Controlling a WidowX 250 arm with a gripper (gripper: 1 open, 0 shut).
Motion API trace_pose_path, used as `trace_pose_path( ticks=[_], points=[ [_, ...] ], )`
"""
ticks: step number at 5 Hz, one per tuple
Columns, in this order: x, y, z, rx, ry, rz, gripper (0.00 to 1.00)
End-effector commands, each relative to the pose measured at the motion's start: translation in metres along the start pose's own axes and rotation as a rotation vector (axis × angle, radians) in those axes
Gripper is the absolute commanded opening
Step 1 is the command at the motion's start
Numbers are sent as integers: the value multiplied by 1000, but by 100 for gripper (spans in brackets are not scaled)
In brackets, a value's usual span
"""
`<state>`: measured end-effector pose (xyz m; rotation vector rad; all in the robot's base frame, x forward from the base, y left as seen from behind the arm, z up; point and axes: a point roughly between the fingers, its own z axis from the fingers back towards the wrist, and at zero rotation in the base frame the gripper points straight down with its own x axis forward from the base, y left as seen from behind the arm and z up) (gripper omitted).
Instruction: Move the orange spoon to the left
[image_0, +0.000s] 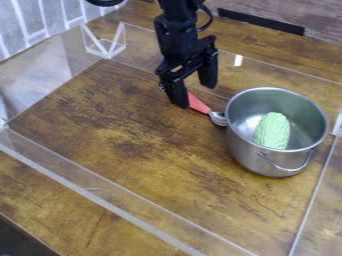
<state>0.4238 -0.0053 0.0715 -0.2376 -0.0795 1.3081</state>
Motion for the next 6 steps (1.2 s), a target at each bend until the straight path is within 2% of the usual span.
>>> trace_pose_path(
  ticks=[1,6],
  points=[
    [17,-15,21,-85,-43,38,100],
    [39,-31,10,-117,-101,105,100]
  ],
)
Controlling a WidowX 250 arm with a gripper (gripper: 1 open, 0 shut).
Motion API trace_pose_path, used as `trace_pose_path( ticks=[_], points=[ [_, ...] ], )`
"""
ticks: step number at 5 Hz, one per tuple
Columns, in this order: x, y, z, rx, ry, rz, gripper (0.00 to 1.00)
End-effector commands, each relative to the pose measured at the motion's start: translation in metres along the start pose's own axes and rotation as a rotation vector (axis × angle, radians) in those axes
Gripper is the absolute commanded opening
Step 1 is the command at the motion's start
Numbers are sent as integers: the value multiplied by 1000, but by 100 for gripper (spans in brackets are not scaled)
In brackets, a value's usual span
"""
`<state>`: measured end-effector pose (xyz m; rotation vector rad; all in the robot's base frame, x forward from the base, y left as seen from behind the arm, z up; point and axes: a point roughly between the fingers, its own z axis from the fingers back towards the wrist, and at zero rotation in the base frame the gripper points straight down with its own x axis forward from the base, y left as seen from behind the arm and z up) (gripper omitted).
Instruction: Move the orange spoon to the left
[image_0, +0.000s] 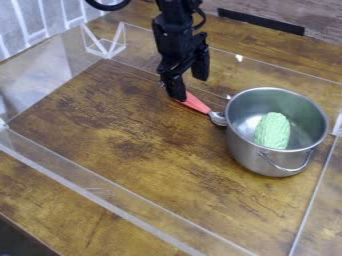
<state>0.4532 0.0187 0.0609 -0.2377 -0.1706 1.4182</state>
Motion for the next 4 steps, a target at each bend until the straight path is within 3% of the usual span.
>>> trace_pose_path(
  ticks=[1,2,3,4],
  points=[
    [7,-10,8,-53,-32,9,100],
    [6,-6,-4,-44,-41,11,100],
    [7,-5,-8,-44,-45,12,0],
    [8,-4,-8,-45,-48,13,0]
  ],
)
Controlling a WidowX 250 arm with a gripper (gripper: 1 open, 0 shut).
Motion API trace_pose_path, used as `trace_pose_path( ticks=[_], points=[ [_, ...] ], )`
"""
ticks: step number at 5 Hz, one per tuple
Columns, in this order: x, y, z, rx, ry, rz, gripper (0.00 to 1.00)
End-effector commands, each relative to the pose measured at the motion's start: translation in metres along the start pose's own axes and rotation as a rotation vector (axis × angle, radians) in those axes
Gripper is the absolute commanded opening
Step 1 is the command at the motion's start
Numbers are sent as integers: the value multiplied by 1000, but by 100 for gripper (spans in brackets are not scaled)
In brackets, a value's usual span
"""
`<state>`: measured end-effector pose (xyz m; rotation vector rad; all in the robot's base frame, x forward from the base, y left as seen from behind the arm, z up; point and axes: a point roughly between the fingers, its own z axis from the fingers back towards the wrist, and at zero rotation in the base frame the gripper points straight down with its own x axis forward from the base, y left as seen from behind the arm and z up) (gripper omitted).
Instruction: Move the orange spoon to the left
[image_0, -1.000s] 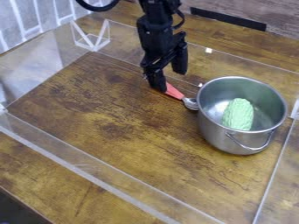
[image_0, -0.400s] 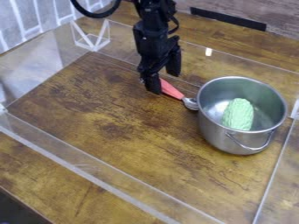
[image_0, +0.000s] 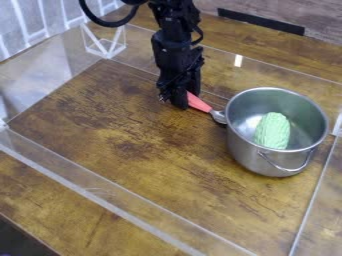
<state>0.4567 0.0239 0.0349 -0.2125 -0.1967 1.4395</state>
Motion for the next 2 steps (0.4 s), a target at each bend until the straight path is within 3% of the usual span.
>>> trace_pose_path(
  ticks=[1,2],
  points=[
    [5,-9,26,-48,-14,-3,0],
    [8,-10,34,-48,-16,-2,0]
  ],
)
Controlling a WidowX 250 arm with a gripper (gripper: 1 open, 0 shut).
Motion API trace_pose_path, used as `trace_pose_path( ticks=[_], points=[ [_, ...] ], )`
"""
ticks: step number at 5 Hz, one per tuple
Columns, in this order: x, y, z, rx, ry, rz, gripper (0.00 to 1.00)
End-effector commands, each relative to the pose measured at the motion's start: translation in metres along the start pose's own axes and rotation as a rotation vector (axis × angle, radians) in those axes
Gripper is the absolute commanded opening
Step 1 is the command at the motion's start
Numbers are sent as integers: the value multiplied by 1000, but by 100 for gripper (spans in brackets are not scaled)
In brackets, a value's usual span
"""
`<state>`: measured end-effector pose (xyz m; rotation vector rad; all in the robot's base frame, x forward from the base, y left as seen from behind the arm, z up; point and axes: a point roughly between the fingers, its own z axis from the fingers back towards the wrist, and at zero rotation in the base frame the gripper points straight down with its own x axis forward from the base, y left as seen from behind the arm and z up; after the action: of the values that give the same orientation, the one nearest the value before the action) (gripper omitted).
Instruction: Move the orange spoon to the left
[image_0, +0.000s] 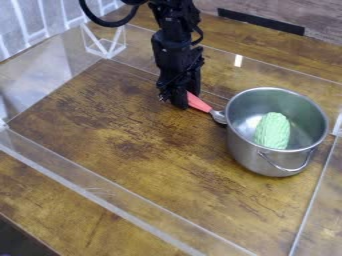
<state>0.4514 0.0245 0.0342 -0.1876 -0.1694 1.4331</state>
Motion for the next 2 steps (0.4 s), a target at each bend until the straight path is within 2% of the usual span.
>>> trace_pose_path(
  ticks=[1,2],
  points=[
    [11,-15,42,-82,-23,6,0],
    [13,-16,50,-83,-24,6,0]
  ],
)
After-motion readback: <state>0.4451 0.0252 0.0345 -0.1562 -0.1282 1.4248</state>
